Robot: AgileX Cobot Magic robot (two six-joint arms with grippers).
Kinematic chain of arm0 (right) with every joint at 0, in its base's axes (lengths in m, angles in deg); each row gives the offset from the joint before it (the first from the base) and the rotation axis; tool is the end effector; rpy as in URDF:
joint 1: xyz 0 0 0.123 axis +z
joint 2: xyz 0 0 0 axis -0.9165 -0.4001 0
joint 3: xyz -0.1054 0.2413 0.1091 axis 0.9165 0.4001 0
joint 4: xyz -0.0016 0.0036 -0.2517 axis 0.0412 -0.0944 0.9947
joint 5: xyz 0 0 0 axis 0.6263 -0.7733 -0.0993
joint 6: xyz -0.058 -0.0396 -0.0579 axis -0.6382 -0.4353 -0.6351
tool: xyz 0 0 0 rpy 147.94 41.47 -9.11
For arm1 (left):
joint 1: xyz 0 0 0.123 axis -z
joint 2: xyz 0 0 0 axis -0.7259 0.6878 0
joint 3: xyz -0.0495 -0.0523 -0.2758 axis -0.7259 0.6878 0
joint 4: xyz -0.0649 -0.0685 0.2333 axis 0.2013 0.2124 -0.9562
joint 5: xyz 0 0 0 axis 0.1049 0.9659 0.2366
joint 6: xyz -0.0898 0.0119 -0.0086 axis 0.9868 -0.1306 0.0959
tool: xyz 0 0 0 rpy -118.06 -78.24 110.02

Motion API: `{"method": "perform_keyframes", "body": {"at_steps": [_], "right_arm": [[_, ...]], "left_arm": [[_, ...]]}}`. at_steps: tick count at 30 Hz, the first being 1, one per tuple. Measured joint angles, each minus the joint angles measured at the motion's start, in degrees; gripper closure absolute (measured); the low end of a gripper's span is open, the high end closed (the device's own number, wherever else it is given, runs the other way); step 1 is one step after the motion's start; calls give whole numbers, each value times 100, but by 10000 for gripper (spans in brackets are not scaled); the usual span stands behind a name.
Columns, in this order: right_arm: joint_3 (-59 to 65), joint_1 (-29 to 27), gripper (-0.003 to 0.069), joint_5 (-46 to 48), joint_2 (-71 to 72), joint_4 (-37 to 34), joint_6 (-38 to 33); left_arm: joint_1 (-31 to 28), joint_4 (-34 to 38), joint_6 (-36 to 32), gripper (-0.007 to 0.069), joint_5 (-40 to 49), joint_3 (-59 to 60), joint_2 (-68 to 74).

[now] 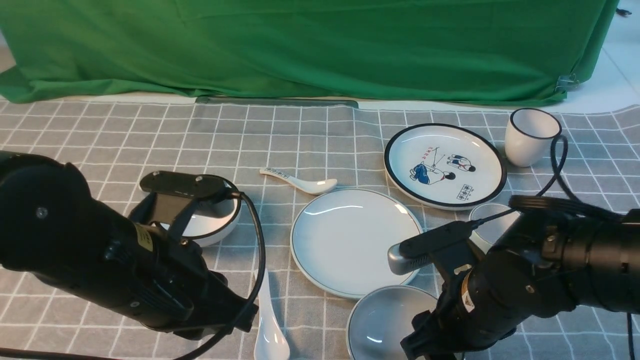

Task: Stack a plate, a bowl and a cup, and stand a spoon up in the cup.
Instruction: Use the right arm to grab a blue rice bowl, then use the right arm to put the blue rice bowl into the blue large plate in the middle

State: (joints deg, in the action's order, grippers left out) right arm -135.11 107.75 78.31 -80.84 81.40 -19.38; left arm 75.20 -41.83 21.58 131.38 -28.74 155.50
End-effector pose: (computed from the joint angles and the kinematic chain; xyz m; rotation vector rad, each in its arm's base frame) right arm 0.2299 0.1958 0.1659 -0.6651 2.6878 0.1825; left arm 0.1973 -0.1235 0.2582 0.5861 2.6822 -0.3799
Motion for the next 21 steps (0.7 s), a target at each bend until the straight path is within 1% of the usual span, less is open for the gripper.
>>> {"method": "perform_keyframes", "body": {"at_steps": [1,2,3,4,8,9,10,11,13,15,16,17,19,21], "right_arm": [[-2,0,307,-38,0,-7,0],[-29,-4,415,-104,25,-15,29],[-73,-16,481,-167,77,-15,36],[-108,-17,512,-161,145,-15,43],[-97,-5,526,-36,338,-69,75],[-76,-5,560,85,533,-90,86],[-68,-5,560,86,564,-90,86],[-61,-5,577,281,916,-29,92],[-184,-12,577,445,1258,-9,59],[-604,-79,577,659,1463,-35,-68],[-604,-90,577,683,1468,-35,-68],[-1064,-213,577,862,1450,-54,-207],[-1428,-324,577,1001,1348,-61,-306],[-2280,-628,577,1314,814,-88,-479]], "left_arm": [[0,0,0,616,7,0,0],[0,0,0,616,13,0,0],[0,0,0,616,13,0,0],[0,0,0,616,13,0,0],[0,0,0,616,13,0,0],[0,0,0,616,13,0,0],[0,0,0,616,13,0,0],[0,0,0,616,13,0,0],[0,0,0,616,13,0,0],[0,0,0,616,-8,0,0],[0,0,0,616,-8,0,0],[0,0,0,616,-55,0,0],[0,0,0,616,-86,0,0],[0,0,0,616,-177,0,0]]}}
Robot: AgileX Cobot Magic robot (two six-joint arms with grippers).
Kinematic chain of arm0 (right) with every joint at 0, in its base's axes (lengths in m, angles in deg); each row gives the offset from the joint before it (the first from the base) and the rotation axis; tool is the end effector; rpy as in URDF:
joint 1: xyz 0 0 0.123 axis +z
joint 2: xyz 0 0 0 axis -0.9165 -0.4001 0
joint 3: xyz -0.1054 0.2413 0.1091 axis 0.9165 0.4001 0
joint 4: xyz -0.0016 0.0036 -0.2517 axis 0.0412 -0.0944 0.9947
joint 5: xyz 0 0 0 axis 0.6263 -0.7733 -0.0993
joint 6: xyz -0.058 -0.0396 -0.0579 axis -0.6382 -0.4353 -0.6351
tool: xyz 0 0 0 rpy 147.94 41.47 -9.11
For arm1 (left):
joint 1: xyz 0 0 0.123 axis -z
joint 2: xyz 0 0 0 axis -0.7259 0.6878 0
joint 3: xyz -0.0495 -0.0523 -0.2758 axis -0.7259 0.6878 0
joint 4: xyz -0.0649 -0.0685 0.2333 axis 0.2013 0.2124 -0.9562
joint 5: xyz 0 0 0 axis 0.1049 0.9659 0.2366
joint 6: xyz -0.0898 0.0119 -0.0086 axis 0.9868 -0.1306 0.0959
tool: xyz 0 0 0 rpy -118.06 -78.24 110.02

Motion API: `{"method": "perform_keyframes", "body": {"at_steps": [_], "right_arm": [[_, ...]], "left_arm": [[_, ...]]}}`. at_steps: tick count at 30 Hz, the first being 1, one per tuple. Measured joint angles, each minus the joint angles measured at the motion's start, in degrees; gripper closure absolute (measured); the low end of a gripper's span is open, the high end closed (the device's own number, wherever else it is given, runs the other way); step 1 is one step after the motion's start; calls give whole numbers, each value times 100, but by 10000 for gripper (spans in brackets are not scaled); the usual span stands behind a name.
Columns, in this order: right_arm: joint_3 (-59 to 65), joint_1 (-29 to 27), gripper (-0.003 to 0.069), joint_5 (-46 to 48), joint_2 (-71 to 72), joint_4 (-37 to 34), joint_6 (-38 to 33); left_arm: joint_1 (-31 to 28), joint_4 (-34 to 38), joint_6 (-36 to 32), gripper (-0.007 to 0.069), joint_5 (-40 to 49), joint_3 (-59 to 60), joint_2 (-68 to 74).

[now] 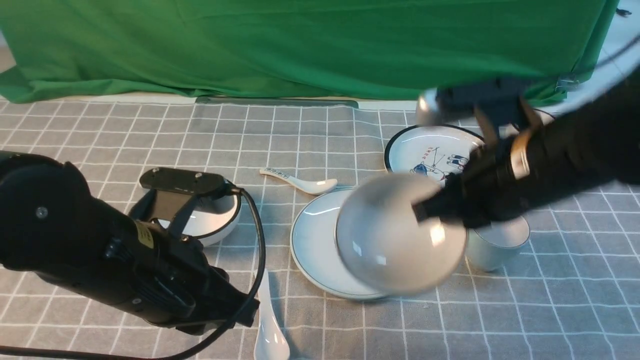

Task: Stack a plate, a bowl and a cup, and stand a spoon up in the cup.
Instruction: Use the right arm to put the blue rice bowl into the blue large plate in the middle, then use the right arm to grab a blue teacup

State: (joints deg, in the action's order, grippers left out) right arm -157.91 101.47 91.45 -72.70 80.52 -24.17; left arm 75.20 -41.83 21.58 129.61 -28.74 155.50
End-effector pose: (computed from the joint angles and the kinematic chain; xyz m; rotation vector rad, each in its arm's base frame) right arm 0.2773 0.1873 0.3121 -0.5121 2.4070 0.2659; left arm 0.1998 -0.1244 0.2594 0.5752 2.6528 -0.3840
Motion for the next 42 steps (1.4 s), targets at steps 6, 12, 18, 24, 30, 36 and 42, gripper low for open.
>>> {"method": "perform_keyframes", "body": {"at_steps": [6,12,18,24,30,36,42], "right_arm": [[-1067,-310,577,313,-1276,-216,-288],[-1572,-328,577,361,-2155,-393,-444],[-1680,-328,577,274,-2532,-663,-576],[-1701,-336,575,26,-2719,-767,-622],[-1709,-347,411,-139,-2847,-785,-629],[-1796,-347,146,111,-2784,-716,-624],[-1943,-347,137,715,-2125,59,-624]], "left_arm": [[0,-241,151,616,-38,0,0],[0,-813,680,616,30,0,0],[0,-1214,1016,616,44,0,0],[0,-1271,1041,615,51,0,0],[0,-1271,1059,615,51,0,0],[0,-1271,1059,615,69,0,0],[0,-1271,1059,615,50,0,0]]}}
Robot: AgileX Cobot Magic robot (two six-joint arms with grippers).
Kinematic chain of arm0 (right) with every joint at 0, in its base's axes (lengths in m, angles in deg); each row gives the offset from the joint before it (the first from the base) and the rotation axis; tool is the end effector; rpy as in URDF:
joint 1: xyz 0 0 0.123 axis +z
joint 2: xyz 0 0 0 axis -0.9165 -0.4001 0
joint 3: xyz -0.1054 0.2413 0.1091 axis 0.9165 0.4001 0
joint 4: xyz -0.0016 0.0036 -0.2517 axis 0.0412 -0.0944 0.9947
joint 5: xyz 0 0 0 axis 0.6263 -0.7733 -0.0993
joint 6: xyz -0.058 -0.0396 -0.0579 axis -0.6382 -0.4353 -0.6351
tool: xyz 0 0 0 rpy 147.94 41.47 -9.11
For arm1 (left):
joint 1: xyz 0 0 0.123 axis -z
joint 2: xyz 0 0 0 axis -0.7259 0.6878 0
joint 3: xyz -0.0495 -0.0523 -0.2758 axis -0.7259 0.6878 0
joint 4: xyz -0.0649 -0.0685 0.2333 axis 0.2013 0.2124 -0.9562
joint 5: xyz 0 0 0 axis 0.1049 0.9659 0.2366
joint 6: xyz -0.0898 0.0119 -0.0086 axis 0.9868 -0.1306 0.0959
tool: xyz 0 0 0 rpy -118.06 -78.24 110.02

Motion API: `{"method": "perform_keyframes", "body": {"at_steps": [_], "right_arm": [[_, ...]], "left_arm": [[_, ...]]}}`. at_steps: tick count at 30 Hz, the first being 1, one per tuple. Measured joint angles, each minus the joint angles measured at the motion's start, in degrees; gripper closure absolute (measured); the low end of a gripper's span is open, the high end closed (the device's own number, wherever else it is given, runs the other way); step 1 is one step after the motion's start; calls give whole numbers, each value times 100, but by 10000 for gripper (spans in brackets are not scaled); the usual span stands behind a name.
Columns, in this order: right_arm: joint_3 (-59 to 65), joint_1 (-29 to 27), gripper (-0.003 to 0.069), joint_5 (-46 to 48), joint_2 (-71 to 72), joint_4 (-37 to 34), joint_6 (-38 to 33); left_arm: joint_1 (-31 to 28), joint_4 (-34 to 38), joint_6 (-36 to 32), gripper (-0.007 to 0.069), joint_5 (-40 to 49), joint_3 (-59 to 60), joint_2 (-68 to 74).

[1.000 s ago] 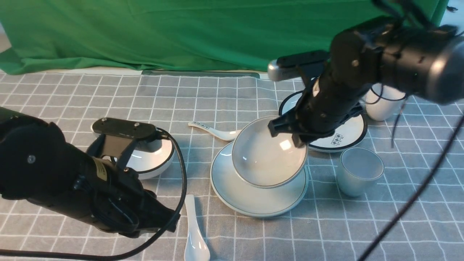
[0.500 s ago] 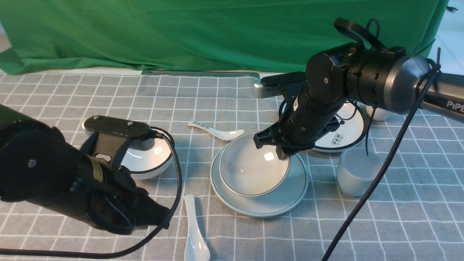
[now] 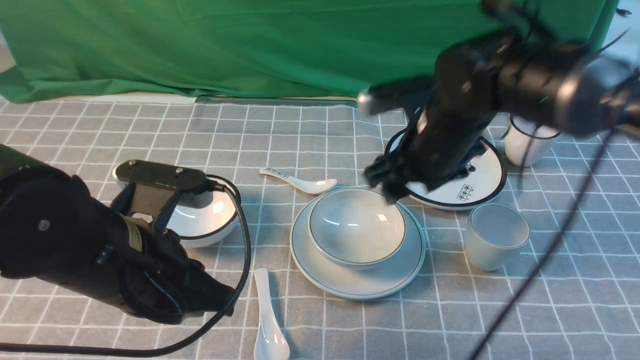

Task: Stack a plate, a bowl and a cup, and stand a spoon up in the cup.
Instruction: Use the right arm to grab a blue teacup

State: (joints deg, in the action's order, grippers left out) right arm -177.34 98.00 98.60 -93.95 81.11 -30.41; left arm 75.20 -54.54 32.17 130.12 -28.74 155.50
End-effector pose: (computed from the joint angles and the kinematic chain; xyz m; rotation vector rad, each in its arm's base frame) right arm 0.3644 0.2152 0.2674 -0.6015 2.5294 0.1158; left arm 0.2054 -0.1115 0.2577 0.4927 2.6639 -0.1825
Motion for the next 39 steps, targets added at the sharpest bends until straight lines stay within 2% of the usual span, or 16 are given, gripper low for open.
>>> {"method": "perform_keyframes", "body": {"at_steps": [4,9,11,12,17,25,27,30,32,37,39], "right_arm": [[-12,-271,162,970,529,884,73],[219,-1128,167,1666,613,1010,175],[342,-1279,167,1678,613,854,161],[535,-1472,167,1522,613,486,48],[892,-1480,162,959,540,54,-135],[936,-1591,146,711,-6,29,-120],[945,-1591,193,649,-168,1,-126],[947,-1591,473,585,-258,-34,-143],[947,-1591,561,592,-175,-92,-158],[881,-1585,568,594,459,-352,-306],[649,-1579,568,688,699,-687,-590]], "left_arm": [[0,0,0,615,-78,0,0],[0,0,0,615,-106,0,0],[0,0,0,615,-110,0,0],[0,20,0,615,-110,0,0],[0,20,0,615,-110,0,0],[0,20,-12,615,-110,0,0],[0,20,-12,615,-110,0,0],[0,20,-7,615,-110,0,0],[0,20,-7,615,-96,0,0],[0,20,-7,615,-84,0,0],[0,20,-7,615,-99,0,0]]}}
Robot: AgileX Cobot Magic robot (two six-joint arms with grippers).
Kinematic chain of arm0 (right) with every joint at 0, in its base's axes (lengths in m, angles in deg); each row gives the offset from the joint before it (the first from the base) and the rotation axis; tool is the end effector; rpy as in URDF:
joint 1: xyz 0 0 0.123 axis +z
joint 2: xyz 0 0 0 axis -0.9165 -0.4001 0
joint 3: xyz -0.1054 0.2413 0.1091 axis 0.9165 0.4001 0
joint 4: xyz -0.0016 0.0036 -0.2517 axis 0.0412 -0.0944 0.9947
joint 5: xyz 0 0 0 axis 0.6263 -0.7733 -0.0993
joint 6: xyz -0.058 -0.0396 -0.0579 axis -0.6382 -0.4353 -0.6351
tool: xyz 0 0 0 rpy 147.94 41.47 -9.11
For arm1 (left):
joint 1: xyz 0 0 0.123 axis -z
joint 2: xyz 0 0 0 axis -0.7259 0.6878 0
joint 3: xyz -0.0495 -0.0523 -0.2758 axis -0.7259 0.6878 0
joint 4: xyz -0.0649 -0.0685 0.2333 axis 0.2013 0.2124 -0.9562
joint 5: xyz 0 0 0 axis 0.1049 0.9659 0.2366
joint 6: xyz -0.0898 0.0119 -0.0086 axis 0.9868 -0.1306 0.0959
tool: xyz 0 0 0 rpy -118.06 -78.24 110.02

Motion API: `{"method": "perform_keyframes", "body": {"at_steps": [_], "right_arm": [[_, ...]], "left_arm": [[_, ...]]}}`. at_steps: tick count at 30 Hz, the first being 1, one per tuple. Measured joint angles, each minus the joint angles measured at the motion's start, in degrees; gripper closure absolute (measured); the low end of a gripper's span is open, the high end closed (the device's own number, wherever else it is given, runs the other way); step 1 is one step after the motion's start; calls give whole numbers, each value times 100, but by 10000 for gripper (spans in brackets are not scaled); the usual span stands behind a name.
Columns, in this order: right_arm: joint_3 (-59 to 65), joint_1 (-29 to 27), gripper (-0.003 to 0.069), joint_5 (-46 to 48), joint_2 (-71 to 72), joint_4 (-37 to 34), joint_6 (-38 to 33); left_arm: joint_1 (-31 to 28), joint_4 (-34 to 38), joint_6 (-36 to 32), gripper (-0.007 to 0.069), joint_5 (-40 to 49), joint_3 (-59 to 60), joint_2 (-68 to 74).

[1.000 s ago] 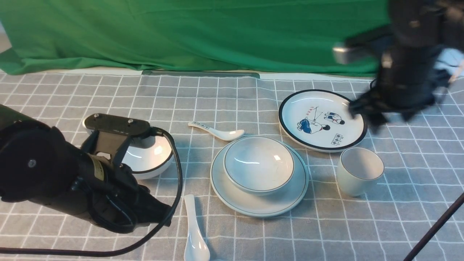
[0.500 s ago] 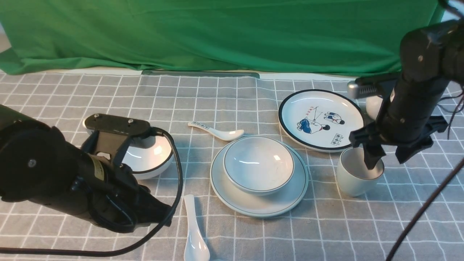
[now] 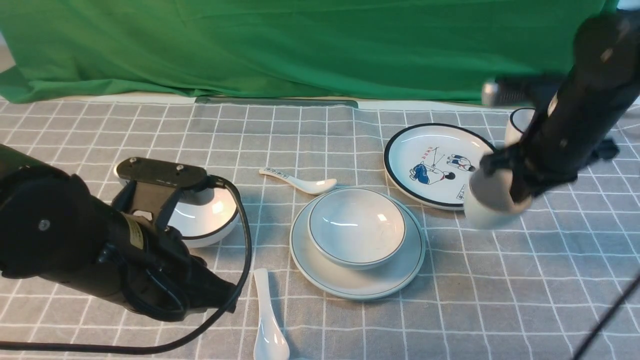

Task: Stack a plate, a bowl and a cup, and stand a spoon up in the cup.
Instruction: Use the right arm to grab a blue teacup, then use the right arm to put the blue teacup into the blue rice bowl in the middle

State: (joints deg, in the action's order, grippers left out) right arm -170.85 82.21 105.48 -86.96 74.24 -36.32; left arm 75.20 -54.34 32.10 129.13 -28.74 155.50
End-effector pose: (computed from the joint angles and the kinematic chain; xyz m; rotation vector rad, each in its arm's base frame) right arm 0.3678 0.1045 0.2781 -0.3212 2.7009 0.1004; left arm 0.2065 -0.1124 0.2584 0.4889 2.6481 -0.1926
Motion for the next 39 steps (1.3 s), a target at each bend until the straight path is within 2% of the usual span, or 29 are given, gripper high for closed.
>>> {"method": "perform_keyframes", "body": {"at_steps": [1,4,8,12,15,16,22,24,29,30,34,39], "right_arm": [[-404,107,568,110,88,-301,-175],[-728,308,568,147,1,-393,-206],[-1225,850,568,236,-486,-465,-206],[-1786,1324,568,492,-1200,-549,-141],[-2102,1473,568,676,-1562,-574,-83],[-2210,1510,568,732,-1708,-582,-40],[-2300,1549,564,740,-2002,-588,24],[-2304,1549,532,727,-2082,-588,32],[-2311,1549,374,711,-2150,-588,46],[-2311,1549,318,711,-2154,-588,46],[-2392,1549,278,792,-2149,-510,46],[-2744,1549,269,1106,-1869,162,40]], "left_arm": [[0,0,0,615,-12,0,0],[0,-22,0,615,-12,0,0],[-105,-239,202,615,183,0,0],[-646,-305,279,615,349,0,0],[-1016,-246,245,615,431,0,0],[-1161,-122,46,615,456,6,0],[-1290,196,-225,615,450,93,0],[-1297,273,-297,615,450,114,0],[-1304,410,-366,615,436,114,0],[-1308,478,-434,615,432,114,0],[-1308,677,-633,615,410,114,0],[-1114,1275,-957,615,78,96,69]]}}
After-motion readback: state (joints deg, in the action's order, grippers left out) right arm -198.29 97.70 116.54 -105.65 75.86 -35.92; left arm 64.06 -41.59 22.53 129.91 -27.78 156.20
